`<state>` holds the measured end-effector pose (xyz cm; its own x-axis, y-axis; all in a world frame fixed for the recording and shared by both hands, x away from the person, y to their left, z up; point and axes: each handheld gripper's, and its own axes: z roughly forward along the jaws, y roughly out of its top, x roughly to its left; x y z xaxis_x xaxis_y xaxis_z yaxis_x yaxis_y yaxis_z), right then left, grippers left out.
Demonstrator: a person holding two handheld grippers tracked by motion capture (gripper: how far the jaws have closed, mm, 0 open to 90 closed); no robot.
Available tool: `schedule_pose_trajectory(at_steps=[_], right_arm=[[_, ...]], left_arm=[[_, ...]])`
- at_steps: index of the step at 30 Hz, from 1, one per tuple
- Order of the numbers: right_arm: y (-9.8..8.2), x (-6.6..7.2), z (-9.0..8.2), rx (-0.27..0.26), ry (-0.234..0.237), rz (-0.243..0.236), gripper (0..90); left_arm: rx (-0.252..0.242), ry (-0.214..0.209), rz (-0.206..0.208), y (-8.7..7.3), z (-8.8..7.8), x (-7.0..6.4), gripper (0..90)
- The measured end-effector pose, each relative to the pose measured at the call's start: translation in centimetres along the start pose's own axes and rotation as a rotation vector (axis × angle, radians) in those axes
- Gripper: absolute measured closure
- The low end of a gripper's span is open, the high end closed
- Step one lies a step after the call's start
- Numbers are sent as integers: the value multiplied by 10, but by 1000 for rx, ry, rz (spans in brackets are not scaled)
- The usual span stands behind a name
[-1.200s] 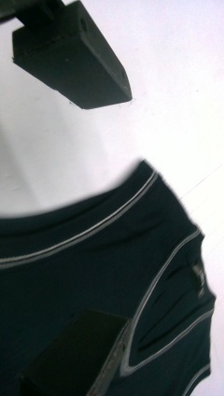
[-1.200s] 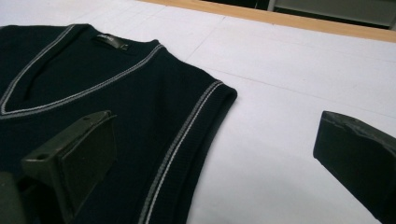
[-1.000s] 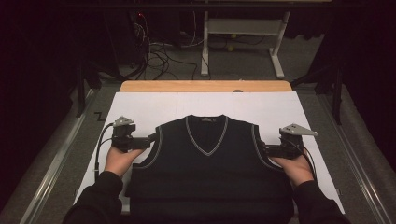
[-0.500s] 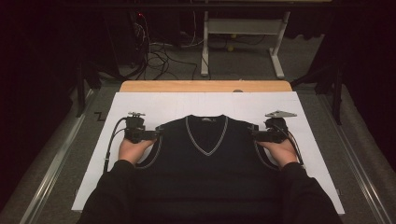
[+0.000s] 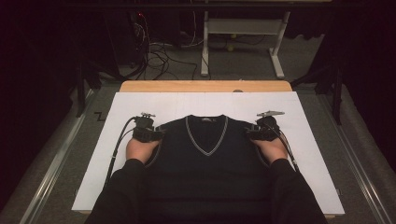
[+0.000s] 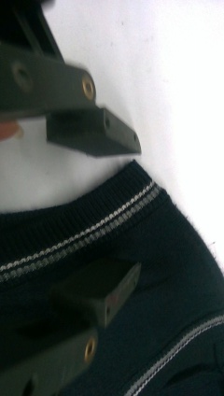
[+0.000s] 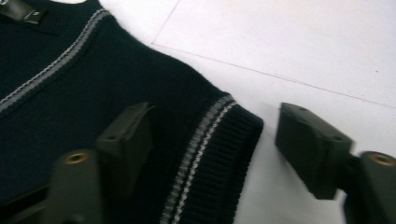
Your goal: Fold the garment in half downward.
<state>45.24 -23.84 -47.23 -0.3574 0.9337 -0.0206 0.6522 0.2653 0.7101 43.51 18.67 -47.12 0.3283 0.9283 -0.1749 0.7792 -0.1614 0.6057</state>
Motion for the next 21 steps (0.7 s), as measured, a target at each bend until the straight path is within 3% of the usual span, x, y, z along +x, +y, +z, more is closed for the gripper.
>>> schedule_pose_trajectory(at_steps=[5, 9, 11, 13, 19, 21], right_arm=[[1, 2, -4, 9, 16, 12, 620], [-1, 2, -6, 4, 46, 14, 752], [-1, 4, -6, -1, 39, -1, 775], [-1, 6, -7, -8, 29, -7, 782], [5, 4, -22, -79, 17, -30, 785], [9, 3, -29, -118, 15, -34, 785]], left_arm=[[-9, -5, 37, -2, 1, -4, 501], [-11, -36, 38, -3, 0, -3, 592], [-10, -50, 47, -3, 0, -5, 697], [-26, -38, 55, -2, -2, -8, 715], [-164, -59, 22, 6, -24, -5, 724], [-198, -54, 44, 11, -32, -6, 724]])
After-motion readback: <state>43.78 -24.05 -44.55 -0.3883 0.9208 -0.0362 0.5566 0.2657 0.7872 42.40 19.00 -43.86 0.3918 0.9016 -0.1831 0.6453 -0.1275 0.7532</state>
